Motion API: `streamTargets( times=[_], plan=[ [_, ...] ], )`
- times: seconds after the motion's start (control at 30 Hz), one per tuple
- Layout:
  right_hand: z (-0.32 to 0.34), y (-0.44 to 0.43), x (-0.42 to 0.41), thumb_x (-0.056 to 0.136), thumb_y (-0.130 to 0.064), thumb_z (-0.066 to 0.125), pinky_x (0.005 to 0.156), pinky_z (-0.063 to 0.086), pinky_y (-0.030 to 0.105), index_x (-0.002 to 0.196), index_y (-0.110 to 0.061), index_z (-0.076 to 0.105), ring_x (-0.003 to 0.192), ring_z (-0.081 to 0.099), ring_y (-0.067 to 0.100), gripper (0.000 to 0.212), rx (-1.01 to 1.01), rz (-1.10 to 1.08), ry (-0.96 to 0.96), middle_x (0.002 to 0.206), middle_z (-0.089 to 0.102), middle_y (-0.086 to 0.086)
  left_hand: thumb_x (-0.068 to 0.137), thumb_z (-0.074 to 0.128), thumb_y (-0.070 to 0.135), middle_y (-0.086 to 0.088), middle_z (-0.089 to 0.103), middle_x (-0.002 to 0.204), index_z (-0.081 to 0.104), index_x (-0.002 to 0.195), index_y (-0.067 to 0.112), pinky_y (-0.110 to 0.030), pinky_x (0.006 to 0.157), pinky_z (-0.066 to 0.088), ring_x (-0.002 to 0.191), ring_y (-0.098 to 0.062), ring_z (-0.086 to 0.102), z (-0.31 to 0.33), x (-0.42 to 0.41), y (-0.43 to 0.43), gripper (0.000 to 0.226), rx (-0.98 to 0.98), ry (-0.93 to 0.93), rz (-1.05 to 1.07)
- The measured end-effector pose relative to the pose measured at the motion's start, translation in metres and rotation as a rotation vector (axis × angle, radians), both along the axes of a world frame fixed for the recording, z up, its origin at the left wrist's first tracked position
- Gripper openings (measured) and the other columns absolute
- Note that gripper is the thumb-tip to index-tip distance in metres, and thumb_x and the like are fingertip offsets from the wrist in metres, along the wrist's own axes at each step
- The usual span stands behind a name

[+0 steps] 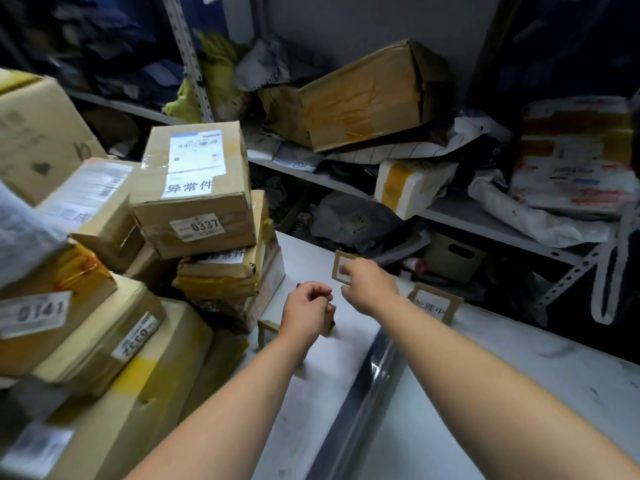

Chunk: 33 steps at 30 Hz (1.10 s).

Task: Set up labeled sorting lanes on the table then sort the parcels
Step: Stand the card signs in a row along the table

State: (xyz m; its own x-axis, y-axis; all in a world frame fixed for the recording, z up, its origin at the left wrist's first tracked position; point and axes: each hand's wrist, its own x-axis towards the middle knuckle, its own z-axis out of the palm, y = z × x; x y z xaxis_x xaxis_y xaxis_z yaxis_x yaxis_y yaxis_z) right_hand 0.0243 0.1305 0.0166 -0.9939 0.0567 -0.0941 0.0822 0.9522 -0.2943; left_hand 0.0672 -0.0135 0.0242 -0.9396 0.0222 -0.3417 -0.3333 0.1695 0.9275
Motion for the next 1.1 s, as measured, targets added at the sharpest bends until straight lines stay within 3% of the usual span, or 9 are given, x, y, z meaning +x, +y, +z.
streamTargets(
  times=[0.1,0.3,0.43,0.57,0.7,0.8,0.87,1.0,1.1],
  plan=[
    [-0.022,-0.039,-0.014,0.096,-0.028,0.064,0.088,0.052,0.04,0.131,-0.017,0.057,0.118,0.059,0.032,0.037,0.086,0.055,-0.131,0.131,0.06,0.01,0.092,0.048,-0.003,-0.004,0.069,0.09,0.066,0.095,0.015,-0.023,0.068,0.051,0.079,-0.015,0.063,-0.007,-0.009,-0.024,0.026,-0.01,0.027,0.054],
    [-0.065,-0.071,-0.018,0.087,-0.015,0.069,0.077,0.05,0.036,0.123,-0.014,0.062,0.11,0.064,0.033,0.037,0.147,-0.027,-0.375,0.123,0.062,0.012,0.093,0.049,0.001,0.0,0.068,0.089,0.064,0.084,0.026,-0.026,0.068,0.046,0.085,-0.017,0.063,-0.034,-0.021,-0.05,0.03,0.011,-0.023,0.025],
    [-0.069,-0.076,-0.01,0.089,-0.017,0.066,0.08,0.053,0.038,0.117,-0.018,0.065,0.105,0.065,0.033,0.028,0.114,-0.057,-0.314,0.117,0.065,0.011,0.093,0.049,0.001,-0.003,0.068,0.097,0.064,0.088,0.025,-0.026,0.07,0.048,0.091,-0.02,0.064,-0.043,-0.024,-0.059,0.028,0.028,-0.016,0.017],
    [-0.019,-0.057,0.005,0.09,-0.009,0.062,0.074,0.053,0.036,0.11,-0.02,0.066,0.101,0.063,0.031,0.024,-0.009,-0.092,-0.197,0.111,0.066,0.008,0.096,0.055,0.009,0.0,0.066,0.11,0.06,0.099,0.031,-0.035,0.087,0.055,0.103,-0.02,0.065,-0.025,-0.023,-0.058,0.023,-0.016,0.048,-0.034],
    [0.046,-0.016,0.028,0.092,-0.009,0.06,0.079,0.054,0.037,0.118,-0.02,0.067,0.107,0.063,0.03,0.03,-0.093,-0.078,-0.096,0.114,0.067,0.007,0.095,0.06,0.015,0.0,0.053,0.128,0.045,0.135,0.025,-0.026,0.067,0.049,0.097,-0.017,0.063,0.007,-0.01,-0.047,0.043,-0.021,0.041,-0.14],
    [0.076,0.015,0.053,0.089,-0.008,0.063,0.088,0.057,0.04,0.117,-0.023,0.069,0.107,0.065,0.026,0.032,-0.125,-0.072,-0.078,0.114,0.071,0.003,0.098,0.06,0.024,0.005,0.042,0.127,0.038,0.145,0.03,-0.032,0.085,0.052,0.106,-0.018,0.06,0.028,0.01,-0.026,0.053,-0.09,0.115,-0.184],
    [0.092,0.034,0.076,0.087,-0.009,0.066,0.089,0.057,0.038,0.116,-0.024,0.071,0.106,0.066,0.023,0.033,-0.157,-0.06,-0.06,0.113,0.072,0.002,0.098,0.06,0.025,0.005,0.043,0.128,0.044,0.143,0.029,-0.034,0.092,0.05,0.113,-0.022,0.059,0.04,0.024,-0.008,0.047,-0.124,0.188,-0.209],
    [0.114,0.104,0.155,0.088,-0.009,0.069,0.083,0.051,0.027,0.118,-0.023,0.072,0.099,0.063,0.016,0.033,-0.263,-0.068,0.022,0.109,0.071,-0.002,0.1,0.057,0.021,0.001,0.064,0.112,0.061,0.11,0.026,-0.026,0.076,0.049,0.091,-0.018,0.065,0.06,0.091,0.061,0.012,-0.122,0.287,-0.281],
    [0.11,0.146,0.203,0.086,-0.01,0.072,0.071,0.049,0.023,0.111,-0.027,0.07,0.094,0.063,0.015,0.03,-0.438,-0.136,0.117,0.102,0.067,-0.005,0.098,0.057,0.016,0.003,0.071,0.096,0.068,0.105,0.021,-0.018,0.07,0.051,0.084,-0.013,0.065,0.068,0.132,0.105,0.014,-0.03,0.311,-0.257]
  ],
)
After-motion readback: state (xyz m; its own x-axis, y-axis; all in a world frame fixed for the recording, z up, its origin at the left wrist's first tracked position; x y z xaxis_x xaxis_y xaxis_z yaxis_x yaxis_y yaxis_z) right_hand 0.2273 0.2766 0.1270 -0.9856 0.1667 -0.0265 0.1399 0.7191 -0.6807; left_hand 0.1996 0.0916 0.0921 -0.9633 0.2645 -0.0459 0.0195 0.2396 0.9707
